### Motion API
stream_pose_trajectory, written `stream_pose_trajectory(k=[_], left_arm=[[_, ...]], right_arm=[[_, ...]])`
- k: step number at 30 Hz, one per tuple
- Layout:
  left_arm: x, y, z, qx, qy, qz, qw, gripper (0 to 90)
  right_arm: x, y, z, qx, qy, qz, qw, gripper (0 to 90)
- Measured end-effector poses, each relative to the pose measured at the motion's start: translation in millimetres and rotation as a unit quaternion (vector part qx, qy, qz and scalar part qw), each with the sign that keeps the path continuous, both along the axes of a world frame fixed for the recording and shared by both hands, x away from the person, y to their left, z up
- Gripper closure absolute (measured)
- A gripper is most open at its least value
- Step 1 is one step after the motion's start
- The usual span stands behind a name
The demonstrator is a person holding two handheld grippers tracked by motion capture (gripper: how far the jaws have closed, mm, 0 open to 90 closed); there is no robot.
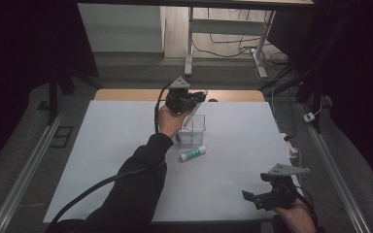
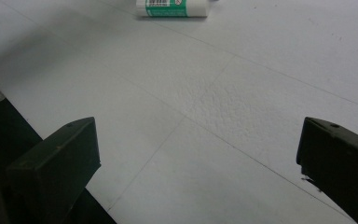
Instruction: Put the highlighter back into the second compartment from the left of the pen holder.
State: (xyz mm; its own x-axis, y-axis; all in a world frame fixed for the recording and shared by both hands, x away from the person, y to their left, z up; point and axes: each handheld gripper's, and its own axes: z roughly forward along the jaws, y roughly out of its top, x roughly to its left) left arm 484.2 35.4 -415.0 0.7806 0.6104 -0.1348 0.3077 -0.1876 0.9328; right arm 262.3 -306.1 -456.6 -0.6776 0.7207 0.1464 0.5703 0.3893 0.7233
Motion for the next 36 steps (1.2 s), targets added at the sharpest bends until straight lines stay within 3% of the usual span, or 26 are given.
stream_pose_trajectory(k=[5, 23, 33, 36], left_arm=[[0.5, -0.9, -9.1, 0.005, 0.01, -0.001, 0.9999, 77.9], [-5.7, 3.9, -23.2, 0.054, 0.043, 0.01, 0.9975, 76.3], [-12.2, 11.5, -10.4, 0.057, 0.043, 0.002, 0.9974, 63.5], [-16.0, 14.7, -5.7, 0.068, 0.035, 0.003, 0.9971, 61.3]], right_arm=[[-0.2, -0.4, 0.1, 0.0, 0.0, 0.001, 1.0, 0.0], [0.0, 0.3, -0.1, -0.002, 0.0, 0.003, 1.0, 0.0], [-0.2, 0.3, 0.0, -0.003, 0.0, 0.003, 1.0, 0.0], [-0.3, 0.4, 0.0, -0.004, 0.0, 0.003, 1.0, 0.0]])
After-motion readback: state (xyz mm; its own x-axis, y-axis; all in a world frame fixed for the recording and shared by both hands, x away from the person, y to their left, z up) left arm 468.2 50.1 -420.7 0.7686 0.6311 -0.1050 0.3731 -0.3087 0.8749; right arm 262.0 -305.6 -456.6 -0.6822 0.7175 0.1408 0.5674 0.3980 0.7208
